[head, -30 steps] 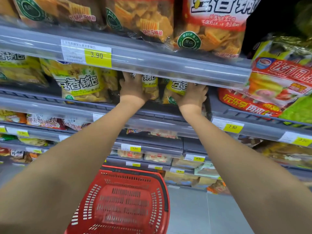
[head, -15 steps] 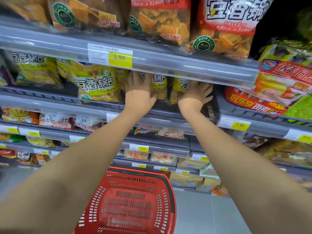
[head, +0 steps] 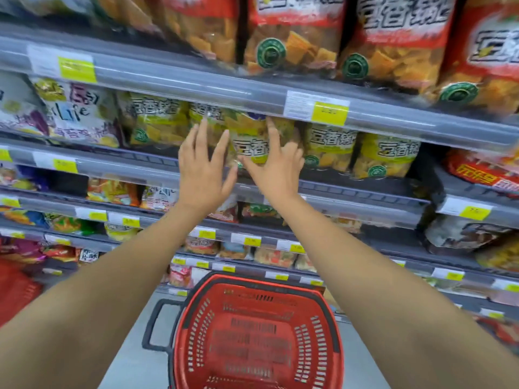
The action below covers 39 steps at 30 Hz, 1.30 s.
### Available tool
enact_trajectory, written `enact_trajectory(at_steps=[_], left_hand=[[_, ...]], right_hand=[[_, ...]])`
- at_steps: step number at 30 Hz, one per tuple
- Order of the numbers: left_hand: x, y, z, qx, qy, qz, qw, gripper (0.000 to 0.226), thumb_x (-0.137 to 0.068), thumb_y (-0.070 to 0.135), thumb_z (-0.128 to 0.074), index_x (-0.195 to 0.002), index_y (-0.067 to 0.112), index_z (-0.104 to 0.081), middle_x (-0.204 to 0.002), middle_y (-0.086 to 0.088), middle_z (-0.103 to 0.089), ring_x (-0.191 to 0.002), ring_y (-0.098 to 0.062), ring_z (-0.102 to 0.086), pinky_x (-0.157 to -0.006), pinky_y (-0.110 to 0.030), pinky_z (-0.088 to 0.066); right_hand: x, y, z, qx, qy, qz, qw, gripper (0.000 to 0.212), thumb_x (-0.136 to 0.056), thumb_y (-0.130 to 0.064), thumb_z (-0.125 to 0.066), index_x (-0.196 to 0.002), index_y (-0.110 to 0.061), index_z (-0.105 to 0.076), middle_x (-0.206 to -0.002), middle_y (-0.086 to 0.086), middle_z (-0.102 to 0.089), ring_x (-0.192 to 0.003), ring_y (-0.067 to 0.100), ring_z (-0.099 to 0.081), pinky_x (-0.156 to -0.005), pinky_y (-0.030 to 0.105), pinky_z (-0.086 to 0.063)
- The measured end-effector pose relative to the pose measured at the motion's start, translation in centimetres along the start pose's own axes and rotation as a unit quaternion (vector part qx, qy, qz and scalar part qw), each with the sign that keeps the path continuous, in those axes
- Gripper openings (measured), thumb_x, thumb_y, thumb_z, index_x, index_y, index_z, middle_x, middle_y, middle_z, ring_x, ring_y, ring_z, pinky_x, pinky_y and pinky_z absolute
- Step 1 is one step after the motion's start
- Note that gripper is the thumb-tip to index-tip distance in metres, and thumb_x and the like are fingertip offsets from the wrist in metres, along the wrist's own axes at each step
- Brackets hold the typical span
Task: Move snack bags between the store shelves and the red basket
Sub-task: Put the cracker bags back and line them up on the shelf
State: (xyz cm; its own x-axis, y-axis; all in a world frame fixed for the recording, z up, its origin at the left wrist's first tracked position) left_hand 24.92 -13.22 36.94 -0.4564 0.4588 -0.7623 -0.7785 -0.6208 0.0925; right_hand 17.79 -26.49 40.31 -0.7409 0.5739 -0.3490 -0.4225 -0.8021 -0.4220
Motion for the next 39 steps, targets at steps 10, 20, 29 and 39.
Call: enact_trajectory(at_steps=[10, 20, 29, 39], left_hand=[[-3.3, -11.7, -1.0, -0.041, -0.188, 0.215, 0.957, 0.094, -0.082, 0.063, -0.058, -0.154, 0.030, -0.006, -0.155, -0.031, -0.001, -0.143, -0.048, -0.007, -0.115, -0.056, -0.014], [-6.9, -13.7, -4.1, 0.021, -0.307, 0.257, 0.916, 0.098, -0.072, 0.048, -0.079, -0.145, 0.019, -0.022, -0.157, -0.027, 0.004, -0.144, -0.047, 0.003, -0.115, -0.060, -0.012], [-7.2, -14.2, -4.5, 0.026, -0.329, 0.243, 0.912, 0.087, -0.075, 0.038, -0.078, -0.143, 0.017, -0.028, -0.155, -0.026, -0.003, -0.143, -0.047, -0.001, -0.111, -0.058, -0.021], [-5.9, -14.2, -3.7, 0.051, -0.221, 0.247, 0.942, 0.061, -0.082, 0.027, -0.073, -0.128, 0.004, -0.040, -0.152, -0.032, -0.008, -0.139, -0.053, -0.009, -0.112, -0.058, -0.018]], right_hand=[[-2.8, -2.9, -2.8, -0.019, 0.016, -0.255, 0.967, 0.062, -0.080, -0.055, -0.066, -0.122, -0.011, -0.061, -0.139, 0.024, -0.040, -0.127, 0.039, -0.036, -0.099, 0.048, -0.035], [-4.3, -2.2, -2.1, 0.011, -0.032, -0.255, 0.966, 0.087, -0.073, -0.066, -0.066, -0.140, -0.022, -0.031, -0.153, 0.021, -0.008, -0.140, 0.040, -0.011, -0.103, 0.055, -0.031], [-6.0, -2.1, -2.6, 0.092, -0.099, -0.281, 0.950, 0.093, -0.070, -0.075, -0.062, -0.138, -0.018, -0.033, -0.155, 0.022, -0.002, -0.139, 0.040, -0.013, -0.098, 0.054, -0.038], [-5.4, -2.2, -2.2, 0.086, -0.112, -0.273, 0.952, 0.100, -0.072, -0.074, -0.061, -0.145, -0.020, -0.020, -0.156, 0.021, 0.004, -0.143, 0.040, -0.007, -0.102, 0.057, -0.035]])
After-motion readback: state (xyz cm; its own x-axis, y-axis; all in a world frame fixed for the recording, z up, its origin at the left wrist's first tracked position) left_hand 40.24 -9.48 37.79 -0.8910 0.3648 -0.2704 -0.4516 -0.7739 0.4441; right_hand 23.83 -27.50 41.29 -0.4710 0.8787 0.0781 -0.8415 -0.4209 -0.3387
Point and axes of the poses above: each hand's wrist, its own x-axis away from the middle knuckle, its own z-axis out of the back of the hand, y = z × x, the point moved 3 cm from there along -x, towards the middle knuckle
